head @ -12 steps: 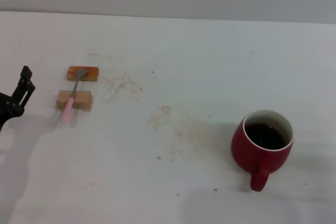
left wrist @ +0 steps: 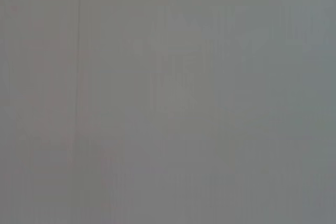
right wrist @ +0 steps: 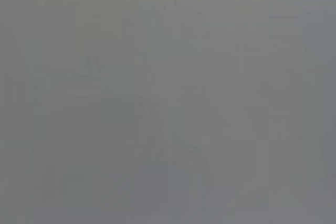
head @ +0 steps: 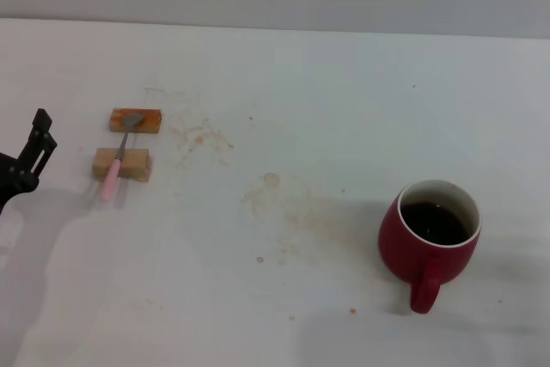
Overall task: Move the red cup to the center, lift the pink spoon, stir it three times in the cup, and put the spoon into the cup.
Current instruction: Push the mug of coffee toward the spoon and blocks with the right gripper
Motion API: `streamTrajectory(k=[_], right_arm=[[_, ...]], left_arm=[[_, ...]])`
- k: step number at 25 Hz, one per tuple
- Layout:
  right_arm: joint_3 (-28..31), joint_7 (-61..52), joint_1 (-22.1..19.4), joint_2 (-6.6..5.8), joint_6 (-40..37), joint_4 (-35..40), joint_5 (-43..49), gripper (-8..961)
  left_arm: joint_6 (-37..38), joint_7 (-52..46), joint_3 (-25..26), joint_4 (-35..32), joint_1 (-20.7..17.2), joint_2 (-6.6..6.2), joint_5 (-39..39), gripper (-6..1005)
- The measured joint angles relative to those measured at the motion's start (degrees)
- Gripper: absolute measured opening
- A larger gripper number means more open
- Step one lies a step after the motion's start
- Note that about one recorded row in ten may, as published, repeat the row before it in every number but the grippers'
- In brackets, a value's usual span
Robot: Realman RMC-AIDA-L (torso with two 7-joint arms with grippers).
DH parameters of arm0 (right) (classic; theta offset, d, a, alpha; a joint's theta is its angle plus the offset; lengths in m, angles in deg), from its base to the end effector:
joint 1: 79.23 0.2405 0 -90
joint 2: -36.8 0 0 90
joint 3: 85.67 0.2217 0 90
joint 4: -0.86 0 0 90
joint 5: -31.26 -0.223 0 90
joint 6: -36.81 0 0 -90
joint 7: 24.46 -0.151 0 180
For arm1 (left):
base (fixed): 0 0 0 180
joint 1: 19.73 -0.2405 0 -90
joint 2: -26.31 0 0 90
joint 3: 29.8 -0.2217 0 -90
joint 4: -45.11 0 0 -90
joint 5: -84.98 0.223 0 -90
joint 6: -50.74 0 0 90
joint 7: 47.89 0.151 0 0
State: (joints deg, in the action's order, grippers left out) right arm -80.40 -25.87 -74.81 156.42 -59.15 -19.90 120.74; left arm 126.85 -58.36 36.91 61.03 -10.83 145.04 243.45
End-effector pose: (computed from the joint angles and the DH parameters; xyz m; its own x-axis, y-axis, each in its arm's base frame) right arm 0.3199 0.1814 -0.0156 0.6088 0.1855 -0.7713 -0.7881 0.0309 -0.6147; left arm -0.3291 0.2611 0.0053 0.6979 -0.1137 0.7072 0.6908 -0.1539 -0.7065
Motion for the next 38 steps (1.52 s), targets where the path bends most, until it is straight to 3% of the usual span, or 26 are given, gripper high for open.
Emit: streamTrajectory(k=[6, 14, 21, 38], right_arm=[[-0.3, 1.0, -2.4, 0.11, 0.0, -3.7, 0.0, 0], [-6.5, 5.5, -4.3, 0.26, 0.0, -7.4, -0.3, 0], [-9.5, 6.0, -4.4, 0.27, 2.7, -9.7, -0.4, 0], [-9.0, 5.8, -1.4, 0.26, 10.2, -9.6, -0.4, 0]], left_arm=[[0.0, 0.0, 0.0, 0.2, -0.2, 0.00, 0.0, 805], [-0.3, 0.0, 0.0, -0.1, 0.4, 0.00, 0.0, 801], [-0.6, 0.0, 0.0, 0.2, 0.5, 0.00, 0.0, 797], [-0.7, 0.0, 0.0, 0.3, 0.5, 0.00, 0.0, 789]])
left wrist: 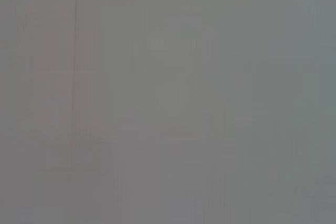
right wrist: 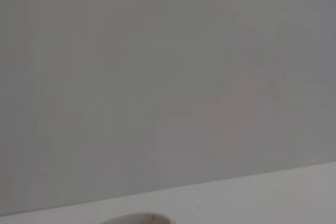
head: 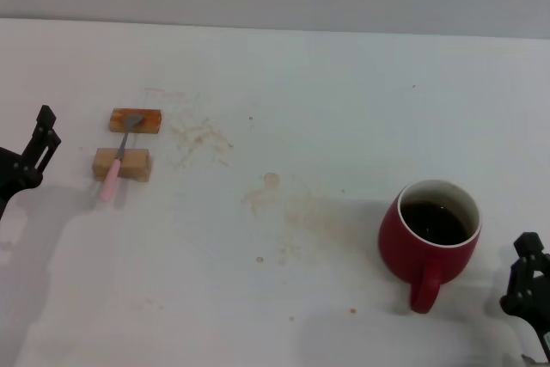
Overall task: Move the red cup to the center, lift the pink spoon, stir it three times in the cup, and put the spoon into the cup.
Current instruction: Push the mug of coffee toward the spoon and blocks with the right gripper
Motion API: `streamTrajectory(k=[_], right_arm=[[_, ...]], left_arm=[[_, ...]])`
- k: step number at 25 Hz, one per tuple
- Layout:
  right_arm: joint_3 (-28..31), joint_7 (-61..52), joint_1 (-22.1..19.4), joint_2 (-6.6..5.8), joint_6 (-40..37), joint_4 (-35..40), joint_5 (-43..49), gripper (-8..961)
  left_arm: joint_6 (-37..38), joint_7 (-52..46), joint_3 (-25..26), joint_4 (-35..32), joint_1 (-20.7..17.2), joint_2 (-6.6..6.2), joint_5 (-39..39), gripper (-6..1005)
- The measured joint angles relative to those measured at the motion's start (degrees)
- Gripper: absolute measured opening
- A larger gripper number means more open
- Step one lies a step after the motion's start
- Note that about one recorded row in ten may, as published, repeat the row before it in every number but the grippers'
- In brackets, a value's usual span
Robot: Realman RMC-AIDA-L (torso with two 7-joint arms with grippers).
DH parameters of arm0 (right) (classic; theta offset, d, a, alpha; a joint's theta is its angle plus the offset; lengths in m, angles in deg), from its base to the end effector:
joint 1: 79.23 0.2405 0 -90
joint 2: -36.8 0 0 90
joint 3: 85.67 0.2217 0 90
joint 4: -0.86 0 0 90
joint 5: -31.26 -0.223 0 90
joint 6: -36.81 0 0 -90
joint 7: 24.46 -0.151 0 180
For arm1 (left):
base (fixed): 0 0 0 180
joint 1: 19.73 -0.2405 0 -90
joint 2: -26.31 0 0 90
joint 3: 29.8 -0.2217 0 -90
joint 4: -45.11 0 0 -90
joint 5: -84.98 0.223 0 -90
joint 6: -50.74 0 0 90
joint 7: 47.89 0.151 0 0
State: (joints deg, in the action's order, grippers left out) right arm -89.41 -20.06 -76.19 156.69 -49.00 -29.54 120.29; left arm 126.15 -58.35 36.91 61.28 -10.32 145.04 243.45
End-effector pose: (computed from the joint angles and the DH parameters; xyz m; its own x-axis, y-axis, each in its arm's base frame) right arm 0.2976 0.1587 -0.0803 0.5659 -0.0726 -0.8213 -0.8238 -0.0912 -0.5596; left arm -0.3272 0.2650 0.0043 0.6974 -0.1117 0.7079 0.6906 -0.1591 -0.7055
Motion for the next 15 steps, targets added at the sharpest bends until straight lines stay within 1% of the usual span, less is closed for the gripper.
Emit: streamTrajectory(k=[7, 15], right_arm=[[0.0, -0.2, 2.2, 0.00, 2.2, 0.1, 0.0, 1], [0.6, -0.3, 5.0, 0.00, 6.5, 0.2, -0.1, 1]], left_arm=[[0.2, 0.0, 0.0, 0.0, -0.1, 0.00, 0.0, 786], [0.4, 0.0, 0.0, 0.1, 0.0, -0.01, 0.0, 782]])
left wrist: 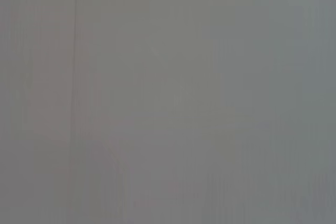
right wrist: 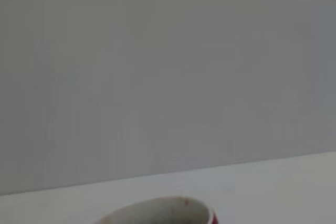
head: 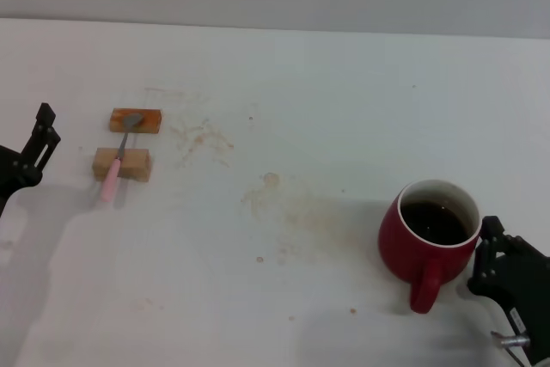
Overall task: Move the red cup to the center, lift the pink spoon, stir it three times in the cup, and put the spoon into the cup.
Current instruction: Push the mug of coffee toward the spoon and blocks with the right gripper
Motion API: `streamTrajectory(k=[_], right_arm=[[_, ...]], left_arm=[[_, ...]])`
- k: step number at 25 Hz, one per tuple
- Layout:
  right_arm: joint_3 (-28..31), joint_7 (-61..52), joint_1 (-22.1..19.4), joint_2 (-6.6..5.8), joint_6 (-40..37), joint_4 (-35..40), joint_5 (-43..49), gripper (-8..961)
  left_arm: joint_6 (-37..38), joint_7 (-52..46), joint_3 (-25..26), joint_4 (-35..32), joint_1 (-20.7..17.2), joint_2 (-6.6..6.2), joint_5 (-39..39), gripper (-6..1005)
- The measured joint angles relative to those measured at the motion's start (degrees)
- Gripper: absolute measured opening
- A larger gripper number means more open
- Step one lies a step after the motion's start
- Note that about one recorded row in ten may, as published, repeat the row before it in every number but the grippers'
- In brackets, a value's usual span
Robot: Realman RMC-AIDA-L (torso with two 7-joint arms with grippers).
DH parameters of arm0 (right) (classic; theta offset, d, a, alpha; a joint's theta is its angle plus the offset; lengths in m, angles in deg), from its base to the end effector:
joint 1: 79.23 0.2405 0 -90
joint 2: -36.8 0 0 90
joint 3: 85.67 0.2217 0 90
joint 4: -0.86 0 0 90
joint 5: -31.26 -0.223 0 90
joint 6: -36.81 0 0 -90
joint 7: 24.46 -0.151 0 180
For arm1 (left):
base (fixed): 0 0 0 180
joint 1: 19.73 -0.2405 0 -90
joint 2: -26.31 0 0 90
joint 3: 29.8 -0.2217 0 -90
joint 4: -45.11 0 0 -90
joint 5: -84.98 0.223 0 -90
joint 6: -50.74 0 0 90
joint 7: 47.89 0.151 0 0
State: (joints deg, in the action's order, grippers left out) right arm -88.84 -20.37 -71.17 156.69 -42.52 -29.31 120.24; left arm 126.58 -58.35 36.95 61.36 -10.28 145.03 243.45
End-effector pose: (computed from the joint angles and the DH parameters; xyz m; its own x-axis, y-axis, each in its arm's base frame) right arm 0.2928 0.1842 -0.0931 0.5775 -0.1299 -0.8060 -0.8144 -0.1609 -0.5576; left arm -0.3258 0.2653 0.0052 0.6954 -0.1208 0.7084 0.6905 -0.1607 -0.7053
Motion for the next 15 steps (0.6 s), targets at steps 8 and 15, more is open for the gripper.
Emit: streamTrajectory(k=[8, 15], right_arm=[[-0.1, -0.1, 2.4, -0.01, 3.2, -0.5, 0.0, 1], [-0.1, -0.2, 4.4, 0.00, 5.0, -0.7, 0.4, 1]], left_arm=[[0.0, 0.0, 0.3, 0.0, 0.1, -0.07, 0.0, 779], [0.1, 0.0, 0.3, 0.0, 0.1, -0.08, 0.0, 775]])
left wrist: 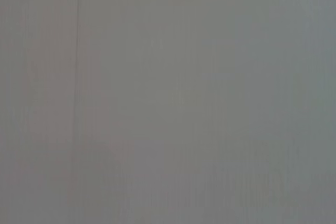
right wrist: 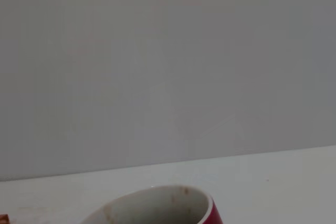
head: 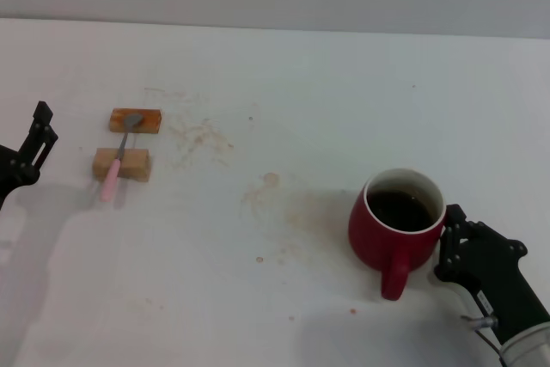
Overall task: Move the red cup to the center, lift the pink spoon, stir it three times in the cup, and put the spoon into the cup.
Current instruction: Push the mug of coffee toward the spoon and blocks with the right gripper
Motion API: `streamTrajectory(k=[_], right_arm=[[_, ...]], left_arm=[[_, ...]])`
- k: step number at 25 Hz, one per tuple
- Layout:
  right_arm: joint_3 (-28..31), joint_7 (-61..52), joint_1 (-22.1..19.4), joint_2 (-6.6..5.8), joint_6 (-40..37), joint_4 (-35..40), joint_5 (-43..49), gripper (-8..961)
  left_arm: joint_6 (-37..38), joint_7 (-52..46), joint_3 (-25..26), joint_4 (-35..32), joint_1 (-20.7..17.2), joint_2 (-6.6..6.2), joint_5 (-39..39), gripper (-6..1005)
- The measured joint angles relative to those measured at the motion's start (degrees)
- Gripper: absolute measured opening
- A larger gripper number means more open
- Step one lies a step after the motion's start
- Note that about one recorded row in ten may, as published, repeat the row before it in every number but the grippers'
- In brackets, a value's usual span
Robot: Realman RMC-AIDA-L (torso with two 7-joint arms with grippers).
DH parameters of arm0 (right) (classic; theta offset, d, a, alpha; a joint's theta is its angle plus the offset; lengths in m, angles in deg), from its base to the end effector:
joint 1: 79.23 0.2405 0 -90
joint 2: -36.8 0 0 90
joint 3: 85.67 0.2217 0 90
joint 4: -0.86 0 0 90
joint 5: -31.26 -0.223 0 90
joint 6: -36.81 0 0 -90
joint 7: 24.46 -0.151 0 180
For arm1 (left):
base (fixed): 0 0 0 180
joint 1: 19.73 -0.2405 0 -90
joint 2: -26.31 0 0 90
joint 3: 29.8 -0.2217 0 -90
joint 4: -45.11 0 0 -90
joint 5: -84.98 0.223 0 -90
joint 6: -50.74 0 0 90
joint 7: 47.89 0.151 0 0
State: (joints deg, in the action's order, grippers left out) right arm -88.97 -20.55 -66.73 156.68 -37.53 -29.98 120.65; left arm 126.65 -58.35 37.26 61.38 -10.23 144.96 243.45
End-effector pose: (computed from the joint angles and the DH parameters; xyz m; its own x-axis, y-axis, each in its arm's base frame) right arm 0.2812 0.2031 -0.1063 0.5860 -0.1719 -0.7919 -0.8046 -0.2388 -0.5436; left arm -0.3262 0.2659 0.0068 0.6956 -0.1246 0.7076 0.6905 -0.1564 -0.7062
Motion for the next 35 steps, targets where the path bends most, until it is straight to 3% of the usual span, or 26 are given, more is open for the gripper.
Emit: streamTrajectory(k=[14, 26, 35], right_arm=[[0.1, 0.0, 4.5, 0.00, 3.7, 0.0, 0.1, 1], [-0.7, 0.0, 1.1, 0.00, 1.4, -2.7, 0.2, 1], [-1.2, 0.0, 2.5, 0.00, 1.9, -2.9, 0.3, 1]], left_arm=[[0.0, 0.0, 0.1, 0.0, -0.1, 0.00, 0.0, 769], [0.0, 0.0, 0.1, 0.0, 0.2, 0.00, 0.0, 763], [0.0, 0.0, 0.2, -0.1, 0.5, 0.00, 0.0, 759]])
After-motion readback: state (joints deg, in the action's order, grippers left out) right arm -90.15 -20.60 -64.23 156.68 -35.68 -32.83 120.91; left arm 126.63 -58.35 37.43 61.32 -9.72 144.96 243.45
